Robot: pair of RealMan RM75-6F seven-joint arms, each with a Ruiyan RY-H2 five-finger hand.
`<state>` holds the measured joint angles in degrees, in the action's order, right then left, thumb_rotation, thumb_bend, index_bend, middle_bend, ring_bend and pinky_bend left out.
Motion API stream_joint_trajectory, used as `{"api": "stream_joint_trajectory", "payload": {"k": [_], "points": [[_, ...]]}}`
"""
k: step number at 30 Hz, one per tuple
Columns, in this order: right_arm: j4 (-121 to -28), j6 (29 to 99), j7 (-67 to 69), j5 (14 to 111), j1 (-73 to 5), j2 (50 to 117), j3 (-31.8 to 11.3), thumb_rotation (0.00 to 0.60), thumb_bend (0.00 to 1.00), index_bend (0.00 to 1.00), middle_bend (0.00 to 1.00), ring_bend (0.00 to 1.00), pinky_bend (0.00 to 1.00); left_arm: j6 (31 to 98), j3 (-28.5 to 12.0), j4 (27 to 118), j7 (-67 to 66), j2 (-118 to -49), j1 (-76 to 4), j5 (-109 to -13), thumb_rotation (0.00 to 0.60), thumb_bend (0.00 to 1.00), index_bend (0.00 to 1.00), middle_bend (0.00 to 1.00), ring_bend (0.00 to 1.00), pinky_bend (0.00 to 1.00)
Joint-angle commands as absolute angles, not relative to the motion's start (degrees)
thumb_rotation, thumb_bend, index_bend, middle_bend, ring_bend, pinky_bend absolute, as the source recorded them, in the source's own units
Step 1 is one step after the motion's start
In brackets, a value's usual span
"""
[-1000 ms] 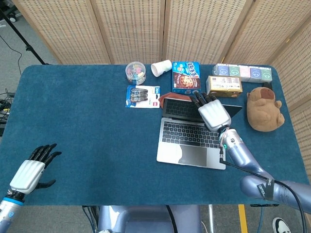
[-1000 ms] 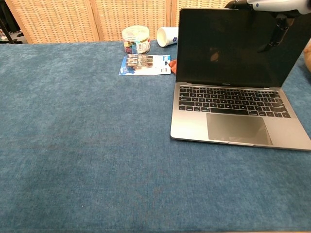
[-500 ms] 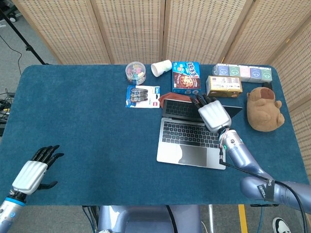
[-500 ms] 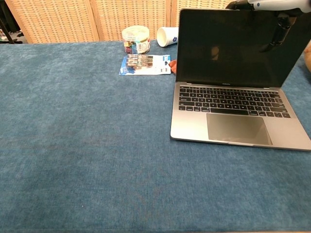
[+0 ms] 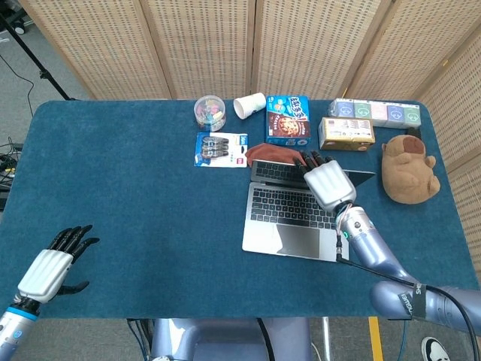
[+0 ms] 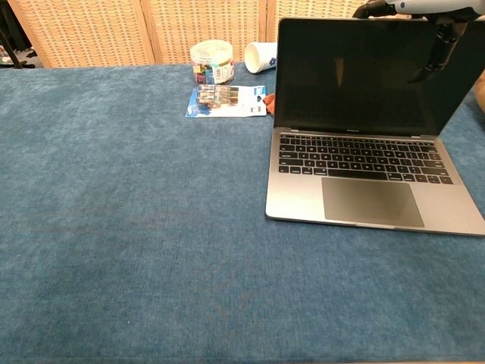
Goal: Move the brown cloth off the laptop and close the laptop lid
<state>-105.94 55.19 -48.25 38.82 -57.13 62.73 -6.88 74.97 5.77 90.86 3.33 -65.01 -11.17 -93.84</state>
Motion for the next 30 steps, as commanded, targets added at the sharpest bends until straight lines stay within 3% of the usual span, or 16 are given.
{"api": "stream_joint_trajectory", "payload": {"k": [1,30], "points": [[-107.0,55.9,-49.3,37.7,-57.7,62.5,-6.4,0.600,0.30,0.04,0.05,0.09,0.28,75.0,5.9,90.9,3.5,-64.9,-11.2,-94.0,0.600,0.15,0.19,0.08,0.04,0.08],[-116.5,61.7,-53.3,31.9,-60.1,58.2,-4.3,0.600,0.30,0.03,0.05,0.09,0.30,75.3,6.9,91.6,4.1,-64.3,-11.4,-95.5,0.600,0.15,0.19,0.08,0.05,0.08]]}}
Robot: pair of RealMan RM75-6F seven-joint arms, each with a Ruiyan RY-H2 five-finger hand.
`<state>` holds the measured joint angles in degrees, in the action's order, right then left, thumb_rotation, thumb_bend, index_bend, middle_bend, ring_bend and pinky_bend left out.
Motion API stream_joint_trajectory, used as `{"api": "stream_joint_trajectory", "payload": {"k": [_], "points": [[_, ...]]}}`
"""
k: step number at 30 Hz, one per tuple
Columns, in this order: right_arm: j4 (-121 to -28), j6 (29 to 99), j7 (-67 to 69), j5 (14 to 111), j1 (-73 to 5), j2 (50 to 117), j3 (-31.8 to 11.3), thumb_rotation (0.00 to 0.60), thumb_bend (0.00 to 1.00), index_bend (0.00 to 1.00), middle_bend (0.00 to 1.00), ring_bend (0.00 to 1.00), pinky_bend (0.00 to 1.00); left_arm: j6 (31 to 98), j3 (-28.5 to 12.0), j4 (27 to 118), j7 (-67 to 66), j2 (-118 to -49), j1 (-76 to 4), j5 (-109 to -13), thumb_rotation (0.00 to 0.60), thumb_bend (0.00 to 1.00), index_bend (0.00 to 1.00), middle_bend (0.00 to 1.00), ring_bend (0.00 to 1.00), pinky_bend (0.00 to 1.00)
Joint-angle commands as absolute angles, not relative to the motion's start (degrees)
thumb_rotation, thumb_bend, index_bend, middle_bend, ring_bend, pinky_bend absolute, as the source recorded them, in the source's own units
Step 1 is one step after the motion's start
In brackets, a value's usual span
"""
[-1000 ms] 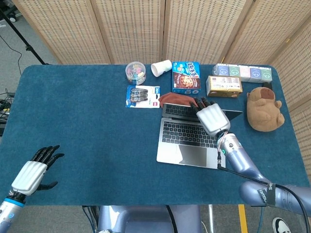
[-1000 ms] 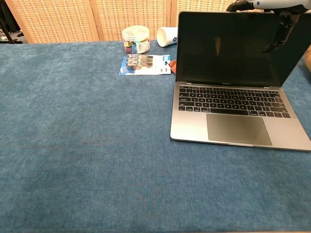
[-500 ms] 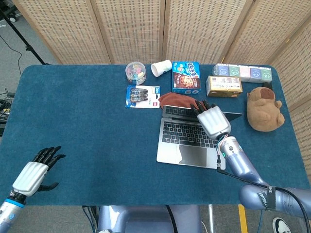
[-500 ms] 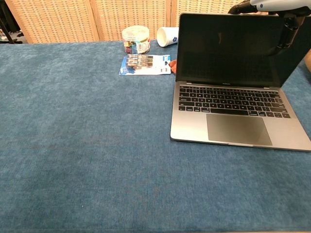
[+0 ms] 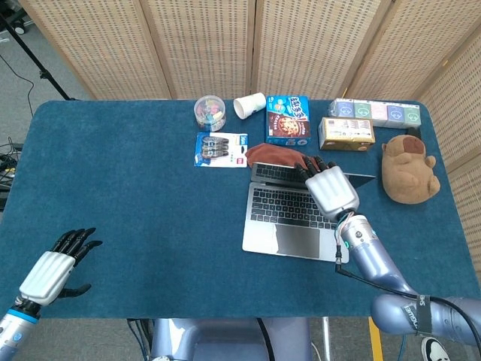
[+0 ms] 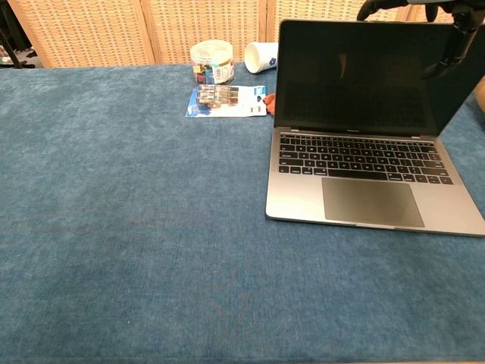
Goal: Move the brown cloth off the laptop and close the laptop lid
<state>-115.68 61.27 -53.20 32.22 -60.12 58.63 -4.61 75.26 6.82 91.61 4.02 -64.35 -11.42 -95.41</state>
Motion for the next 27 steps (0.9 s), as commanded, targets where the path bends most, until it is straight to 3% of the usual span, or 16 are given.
{"api": "stream_joint_trajectory", "payload": {"k": [1,15,27], "points": [[-117.0,61.8,-53.0,31.6,-59.4,58.1,-3.5,0.600,0.30,0.03,0.05,0.09,0.30,75.4,6.9,91.7,4.2,-64.2,-11.4,-95.7,0.600,0.15,0.19,0.08,0.05,0.08],[-119.7,63.4,-51.3,36.4,-55.9,57.2,-0.1,0.600,0.30,0.03,0.04,0.09,0.30,75.4,7.5,92.1,3.9,-64.2,-11.5,-96.5,0.600,0.15,0.19,0.08,0.05,0.08],[-124.1,66.4,-54.2,34.3,-55.0,56.8,1.8,0.600,0.30,0.03,0.04,0.09,0.31,74.4,8.0,92.3,4.3,-64.0,-12.0,-96.7,0.600,0.15,0.19,0.08,0.05,0.08]]}}
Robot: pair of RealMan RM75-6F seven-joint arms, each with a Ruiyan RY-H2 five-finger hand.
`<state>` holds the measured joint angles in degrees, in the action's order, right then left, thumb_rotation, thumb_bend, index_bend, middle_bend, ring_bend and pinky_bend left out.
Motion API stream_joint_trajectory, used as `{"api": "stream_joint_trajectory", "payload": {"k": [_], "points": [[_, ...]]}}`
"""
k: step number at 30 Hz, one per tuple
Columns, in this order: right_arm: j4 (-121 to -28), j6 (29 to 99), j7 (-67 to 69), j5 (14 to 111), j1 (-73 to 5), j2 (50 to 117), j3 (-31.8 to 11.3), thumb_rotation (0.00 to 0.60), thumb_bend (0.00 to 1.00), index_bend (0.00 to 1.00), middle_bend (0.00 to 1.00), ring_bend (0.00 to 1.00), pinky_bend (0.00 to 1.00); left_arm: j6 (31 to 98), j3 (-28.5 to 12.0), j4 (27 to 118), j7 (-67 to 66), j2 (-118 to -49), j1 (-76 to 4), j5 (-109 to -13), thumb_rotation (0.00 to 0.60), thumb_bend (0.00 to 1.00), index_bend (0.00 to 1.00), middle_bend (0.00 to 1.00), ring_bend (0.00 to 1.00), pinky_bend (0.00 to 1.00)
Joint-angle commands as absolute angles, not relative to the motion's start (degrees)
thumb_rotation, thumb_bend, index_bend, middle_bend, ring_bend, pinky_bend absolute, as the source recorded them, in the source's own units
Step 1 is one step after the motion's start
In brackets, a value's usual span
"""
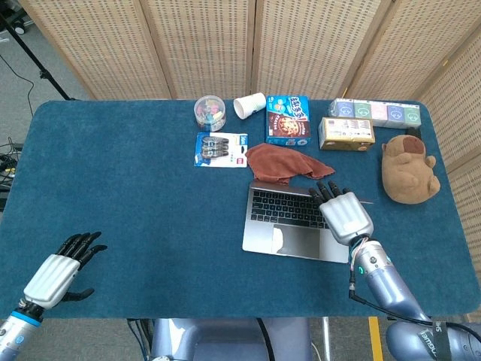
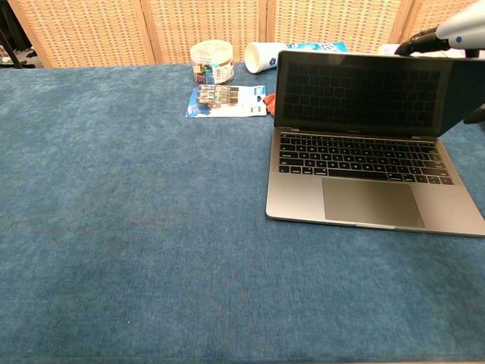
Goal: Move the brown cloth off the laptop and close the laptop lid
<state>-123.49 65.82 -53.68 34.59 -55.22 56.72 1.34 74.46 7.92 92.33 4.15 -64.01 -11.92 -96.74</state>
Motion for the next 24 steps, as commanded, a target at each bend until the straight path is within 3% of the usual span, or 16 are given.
{"api": "stream_joint_trajectory", "payload": {"k": [1,18,24], "points": [[-124.6,66.9,-54.6,34.2,-54.8,56.8,2.1,0.600,0.30,0.03,0.04,0.09,0.31,74.3,8.0,92.3,4.5,-63.9,-12.0,-96.7,0.600,0.15,0.19,0.08,0.05,0.08],[-131.7,74.0,-59.3,34.6,-52.6,57.1,4.5,0.600,0.30,0.03,0.04,0.09,0.32,72.7,8.4,91.9,5.4,-63.4,-12.6,-96.0,0.600,0.15,0.20,0.08,0.05,0.08],[-133.3,75.2,-59.0,37.4,-50.1,58.1,6.6,0.600,0.30,0.02,0.04,0.09,0.32,69.3,8.1,92.0,3.1,-63.1,-13.2,-92.6,0.600,0.15,0.21,0.08,0.05,0.08]]}}
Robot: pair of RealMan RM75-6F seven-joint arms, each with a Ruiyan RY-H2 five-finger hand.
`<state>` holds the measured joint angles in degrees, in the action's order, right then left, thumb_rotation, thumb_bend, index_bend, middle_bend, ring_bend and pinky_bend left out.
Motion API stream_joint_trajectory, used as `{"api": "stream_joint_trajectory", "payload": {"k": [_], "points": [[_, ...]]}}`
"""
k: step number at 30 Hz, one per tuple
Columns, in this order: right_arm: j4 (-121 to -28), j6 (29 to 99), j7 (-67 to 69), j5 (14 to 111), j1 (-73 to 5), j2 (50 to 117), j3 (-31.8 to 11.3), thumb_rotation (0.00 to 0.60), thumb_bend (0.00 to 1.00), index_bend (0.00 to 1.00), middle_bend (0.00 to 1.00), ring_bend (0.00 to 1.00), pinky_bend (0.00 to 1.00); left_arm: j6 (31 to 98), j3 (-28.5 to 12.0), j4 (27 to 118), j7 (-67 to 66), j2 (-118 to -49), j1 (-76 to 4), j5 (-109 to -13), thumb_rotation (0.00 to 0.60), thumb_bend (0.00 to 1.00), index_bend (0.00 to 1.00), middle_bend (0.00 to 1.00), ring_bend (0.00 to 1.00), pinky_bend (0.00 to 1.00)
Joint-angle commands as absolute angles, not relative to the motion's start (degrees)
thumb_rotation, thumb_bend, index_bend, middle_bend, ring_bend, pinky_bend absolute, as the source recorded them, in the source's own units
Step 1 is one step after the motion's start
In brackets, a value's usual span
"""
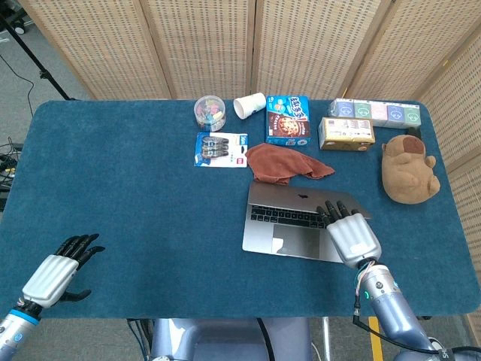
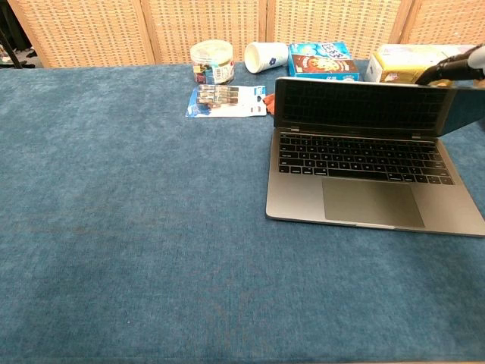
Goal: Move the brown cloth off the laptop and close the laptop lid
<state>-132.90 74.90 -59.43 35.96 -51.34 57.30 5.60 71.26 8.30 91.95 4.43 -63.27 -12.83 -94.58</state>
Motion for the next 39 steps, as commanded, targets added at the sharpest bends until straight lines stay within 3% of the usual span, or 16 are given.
{"api": "stream_joint_trajectory", "payload": {"k": [1,17,39], "points": [[-133.3,75.2,-58.9,37.9,-49.8,58.3,6.8,0.600,0.30,0.02,0.04,0.09,0.32,68.8,8.1,92.1,2.8,-63.1,-13.2,-92.1,0.600,0.15,0.21,0.08,0.05,0.08],[-130.7,74.0,-56.1,42.5,-45.2,60.9,9.3,0.600,0.30,0.02,0.03,0.09,0.33,63.6,7.4,93.6,-1.2,-62.6,-14.3,-86.5,0.600,0.15,0.21,0.08,0.05,0.08],[-130.3,73.0,-55.6,45.7,-41.0,62.5,11.6,0.600,0.30,0.02,0.03,0.09,0.33,62.2,7.2,94.4,-2.9,-62.3,-14.6,-84.4,0.600,0.15,0.21,0.08,0.06,0.08]]}}
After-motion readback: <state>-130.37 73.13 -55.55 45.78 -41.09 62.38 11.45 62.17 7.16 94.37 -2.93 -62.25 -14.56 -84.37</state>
